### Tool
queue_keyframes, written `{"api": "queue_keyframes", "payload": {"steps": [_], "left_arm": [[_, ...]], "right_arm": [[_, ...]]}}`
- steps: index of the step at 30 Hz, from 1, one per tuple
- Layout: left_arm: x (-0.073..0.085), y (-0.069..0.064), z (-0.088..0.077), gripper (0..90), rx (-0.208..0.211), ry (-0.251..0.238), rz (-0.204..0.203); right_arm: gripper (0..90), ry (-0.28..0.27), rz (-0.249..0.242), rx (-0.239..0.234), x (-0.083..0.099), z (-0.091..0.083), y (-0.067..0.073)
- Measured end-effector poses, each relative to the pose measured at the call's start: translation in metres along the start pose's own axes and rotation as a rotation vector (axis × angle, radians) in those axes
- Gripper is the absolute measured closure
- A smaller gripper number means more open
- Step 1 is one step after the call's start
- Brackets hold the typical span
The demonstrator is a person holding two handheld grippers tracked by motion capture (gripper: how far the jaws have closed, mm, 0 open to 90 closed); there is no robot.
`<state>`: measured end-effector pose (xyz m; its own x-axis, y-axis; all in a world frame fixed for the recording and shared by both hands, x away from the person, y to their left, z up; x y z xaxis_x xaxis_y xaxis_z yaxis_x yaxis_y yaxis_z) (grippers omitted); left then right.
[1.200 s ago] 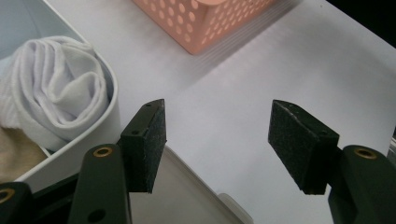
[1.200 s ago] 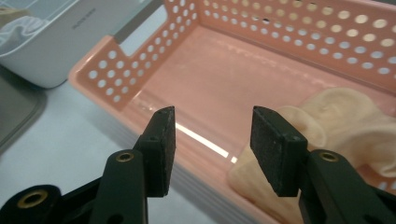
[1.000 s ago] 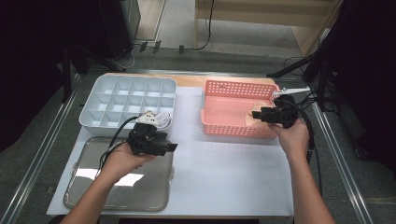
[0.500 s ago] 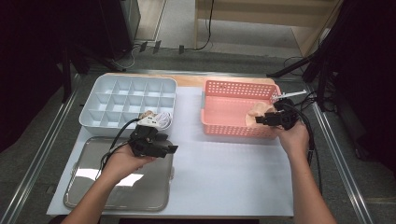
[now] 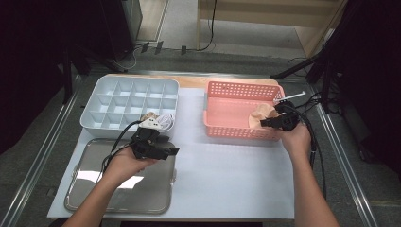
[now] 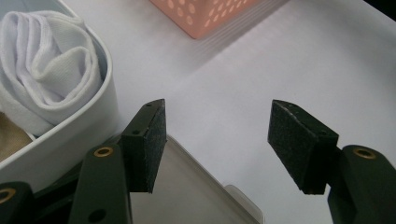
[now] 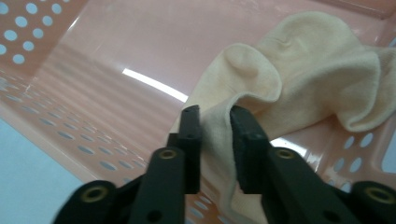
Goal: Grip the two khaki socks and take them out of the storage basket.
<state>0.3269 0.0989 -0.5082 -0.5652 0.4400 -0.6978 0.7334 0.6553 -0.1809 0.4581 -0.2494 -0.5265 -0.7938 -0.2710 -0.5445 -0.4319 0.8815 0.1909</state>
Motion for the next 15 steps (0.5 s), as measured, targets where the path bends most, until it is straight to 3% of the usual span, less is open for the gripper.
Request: {"api": "queue_keyframes", "payload": {"steps": [2, 7, 15], "left_arm": [[0.0, 0.0, 0.0, 38.5, 0.0, -0.002, -0.001], [0.001, 0.001, 0.002, 38.6, -0.006, -0.004, -0.001], [-0.001, 0.001, 0.002, 38.7, -0.01, -0.017, 0.006]], "right_arm": [[89.0, -0.008, 0.016, -0.026, -0.001, -0.002, 0.002], [89.6, -0.008, 0.035, -0.039, -0.002, -0.005, 0.005], [89.7, -0.06, 0.045, -0.088, -0.013, -0.02, 0.017]]}}
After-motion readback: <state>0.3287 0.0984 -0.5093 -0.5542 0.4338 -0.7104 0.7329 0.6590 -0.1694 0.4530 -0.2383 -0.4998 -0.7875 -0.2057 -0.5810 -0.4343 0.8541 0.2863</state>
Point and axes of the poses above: each handheld gripper's, and its own axes: z roughly forward along the jaws, x roughly out of its underside, y roughly to its left, the point moved 9 cm from there along z, roughly forward along the jaws, and after that the axes turned 3 degrees about z, right-handed, at the moved point
